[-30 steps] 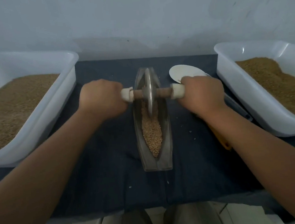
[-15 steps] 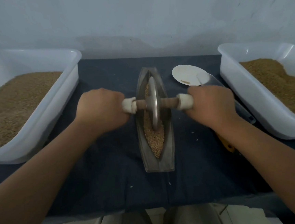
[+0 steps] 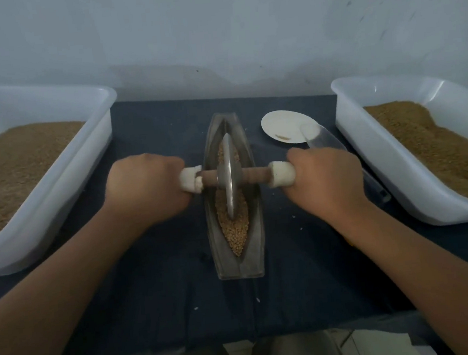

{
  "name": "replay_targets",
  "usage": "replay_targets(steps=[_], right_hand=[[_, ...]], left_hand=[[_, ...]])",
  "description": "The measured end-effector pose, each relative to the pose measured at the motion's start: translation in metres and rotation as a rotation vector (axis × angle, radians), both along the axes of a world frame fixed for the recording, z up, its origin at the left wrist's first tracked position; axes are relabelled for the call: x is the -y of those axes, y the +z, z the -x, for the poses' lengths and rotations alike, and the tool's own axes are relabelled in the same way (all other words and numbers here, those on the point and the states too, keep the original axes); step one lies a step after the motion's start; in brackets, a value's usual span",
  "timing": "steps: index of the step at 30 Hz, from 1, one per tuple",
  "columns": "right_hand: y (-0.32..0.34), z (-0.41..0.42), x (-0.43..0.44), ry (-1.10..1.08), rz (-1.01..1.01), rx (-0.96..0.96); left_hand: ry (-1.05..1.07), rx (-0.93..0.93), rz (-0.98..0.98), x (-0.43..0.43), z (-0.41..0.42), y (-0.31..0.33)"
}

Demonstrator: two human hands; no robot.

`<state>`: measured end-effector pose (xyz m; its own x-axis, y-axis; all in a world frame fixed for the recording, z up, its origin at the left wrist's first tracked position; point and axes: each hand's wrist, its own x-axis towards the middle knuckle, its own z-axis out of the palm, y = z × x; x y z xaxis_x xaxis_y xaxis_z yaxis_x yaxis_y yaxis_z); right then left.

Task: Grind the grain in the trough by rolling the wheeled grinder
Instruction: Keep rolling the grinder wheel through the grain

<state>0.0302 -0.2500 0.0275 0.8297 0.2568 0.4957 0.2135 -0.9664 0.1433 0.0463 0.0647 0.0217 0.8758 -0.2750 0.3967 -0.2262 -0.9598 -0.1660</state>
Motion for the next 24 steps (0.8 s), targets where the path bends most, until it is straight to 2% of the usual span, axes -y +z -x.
replay_targets(steps=[10,14,19,24], right_hand=[[0.020,-0.049,-0.022,-0.070,0.016,0.048],[0.018,-0.021,-0.014,-0.021,0.024,0.015],[0.007,0.019,0.001,0.036,-0.028,-0.040],[0.000,-0.027,-0.006,-0.070,-0.045,0.005]], left_hand=[[0.084,-0.032,0.167,0.009,-0.035,0.000],[0.047,-0.061,0.116,0.003,-0.010,0.001],[-0.044,0.023,0.001,-0.006,0.018,0.001],[0.017,0.032,0.000,0.005,-0.024,0.003]])
